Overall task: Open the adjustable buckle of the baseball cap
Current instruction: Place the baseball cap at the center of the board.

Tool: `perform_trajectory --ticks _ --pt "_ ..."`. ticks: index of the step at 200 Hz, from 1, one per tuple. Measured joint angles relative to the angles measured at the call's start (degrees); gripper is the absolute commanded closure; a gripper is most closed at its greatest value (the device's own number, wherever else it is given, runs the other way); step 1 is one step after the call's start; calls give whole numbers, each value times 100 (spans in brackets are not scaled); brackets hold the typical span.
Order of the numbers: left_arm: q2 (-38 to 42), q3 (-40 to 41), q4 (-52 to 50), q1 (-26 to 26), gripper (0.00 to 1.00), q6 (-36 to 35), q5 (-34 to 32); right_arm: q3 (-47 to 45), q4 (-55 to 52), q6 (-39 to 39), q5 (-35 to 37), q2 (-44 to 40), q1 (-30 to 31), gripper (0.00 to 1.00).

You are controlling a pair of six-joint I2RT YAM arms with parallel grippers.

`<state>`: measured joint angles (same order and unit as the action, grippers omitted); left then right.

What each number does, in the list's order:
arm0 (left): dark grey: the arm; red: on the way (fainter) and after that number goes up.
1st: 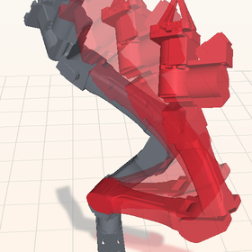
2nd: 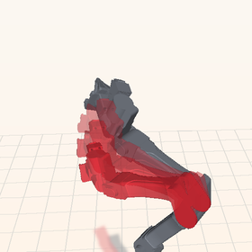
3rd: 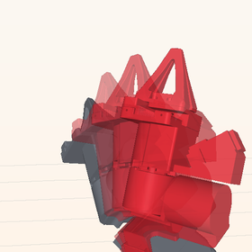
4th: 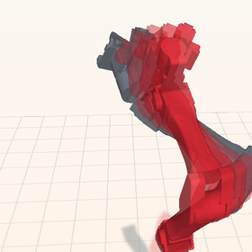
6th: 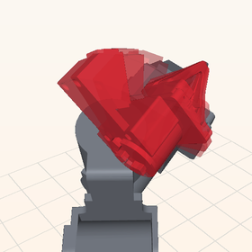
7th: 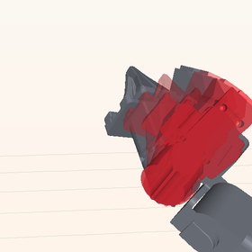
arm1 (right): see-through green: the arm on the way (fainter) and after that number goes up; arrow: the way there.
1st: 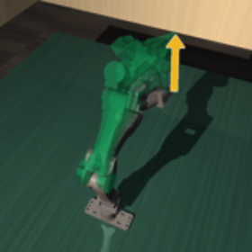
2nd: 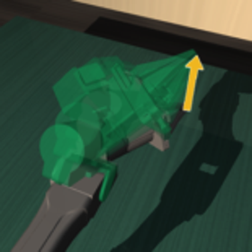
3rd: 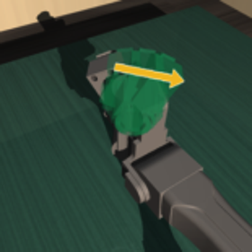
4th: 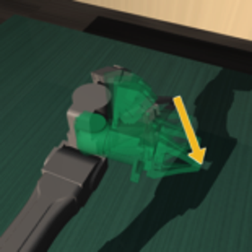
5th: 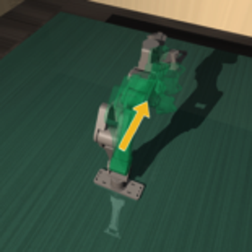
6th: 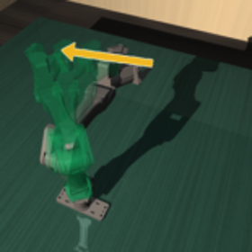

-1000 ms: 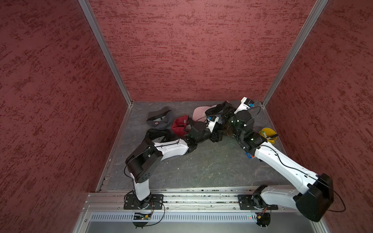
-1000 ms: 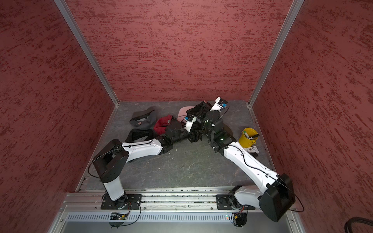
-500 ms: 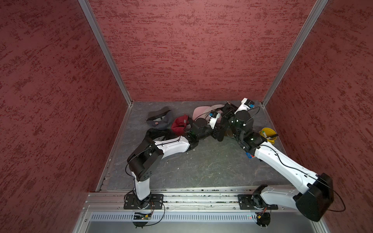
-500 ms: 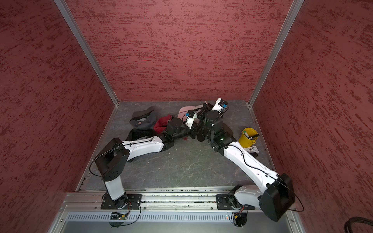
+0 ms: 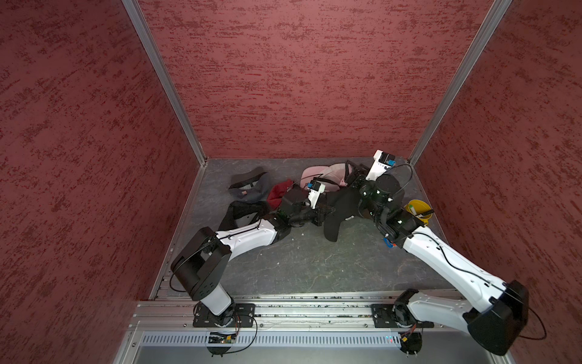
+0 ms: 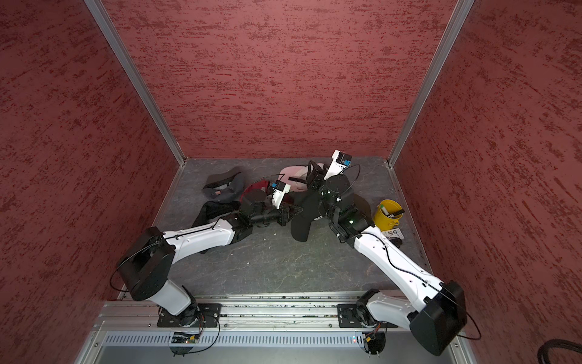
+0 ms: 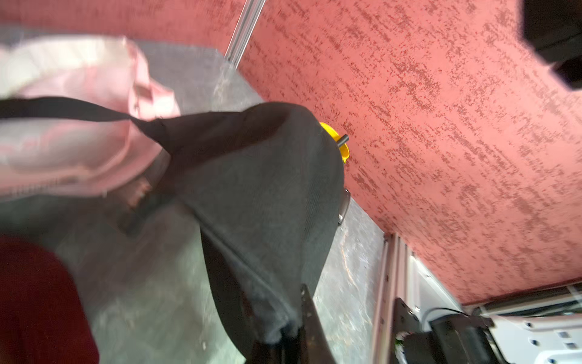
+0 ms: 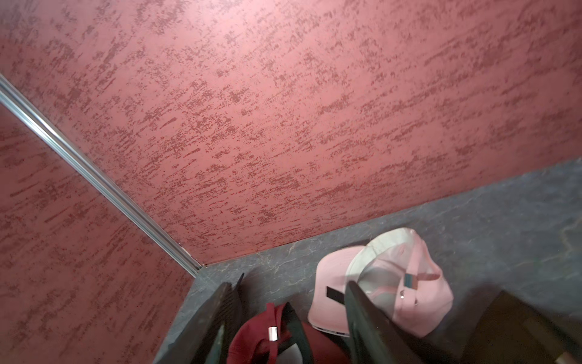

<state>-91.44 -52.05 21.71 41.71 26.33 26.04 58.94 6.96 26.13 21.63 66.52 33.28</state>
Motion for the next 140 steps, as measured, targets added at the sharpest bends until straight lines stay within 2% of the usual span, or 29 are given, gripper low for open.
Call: perform_trajectory --ticks 34,60,101,140 --pt "13 734 721 48 100 828 494 -92 -94 -463 -2 -352 -39 32" --pt "-232 1220 1700 221 100 1497 544 -118 -291 -658 -48 -461 -205 31" --pt "-1010 1823 3331 739 100 2441 175 -461 -455 -728 -295 -527 -452 30" --pt "-1394 2186 4109 1038 100 2892 -321 -778 -678 -730 -612 -592 -649 30"
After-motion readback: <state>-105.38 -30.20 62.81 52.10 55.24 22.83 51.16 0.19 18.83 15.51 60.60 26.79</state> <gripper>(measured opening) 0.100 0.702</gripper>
